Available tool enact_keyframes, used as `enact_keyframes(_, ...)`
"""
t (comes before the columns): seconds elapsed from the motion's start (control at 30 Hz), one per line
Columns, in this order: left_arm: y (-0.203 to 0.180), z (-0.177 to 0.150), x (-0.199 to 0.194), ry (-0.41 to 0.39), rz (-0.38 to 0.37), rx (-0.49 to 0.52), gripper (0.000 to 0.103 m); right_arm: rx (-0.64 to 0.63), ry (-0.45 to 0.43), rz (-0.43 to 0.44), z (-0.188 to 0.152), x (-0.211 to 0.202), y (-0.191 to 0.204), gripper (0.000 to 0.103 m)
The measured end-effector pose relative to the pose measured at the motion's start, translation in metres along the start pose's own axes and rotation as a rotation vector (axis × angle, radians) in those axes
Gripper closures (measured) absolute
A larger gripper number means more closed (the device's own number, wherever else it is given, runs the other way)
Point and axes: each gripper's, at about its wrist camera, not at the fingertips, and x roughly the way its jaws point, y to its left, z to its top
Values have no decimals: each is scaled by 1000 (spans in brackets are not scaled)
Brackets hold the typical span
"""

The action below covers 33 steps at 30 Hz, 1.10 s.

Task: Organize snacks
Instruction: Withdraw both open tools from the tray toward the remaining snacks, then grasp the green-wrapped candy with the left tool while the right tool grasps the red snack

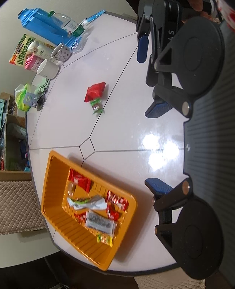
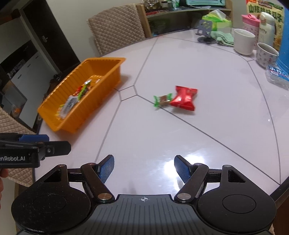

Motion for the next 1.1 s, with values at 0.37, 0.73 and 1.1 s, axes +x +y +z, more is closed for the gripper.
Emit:
enact_keyframes(0.37,-39,20,31,-24,-2,60,32,39,-44,-55,22,2,-44,30)
enact_keyframes(0.73,-59,50,67,-55,4,106,32,68,-87,-74,50,18,-71,30)
enact_keyframes(1.1,-60,74,104,-40,17,116,35,84,-99,-66,73,49,-80,30)
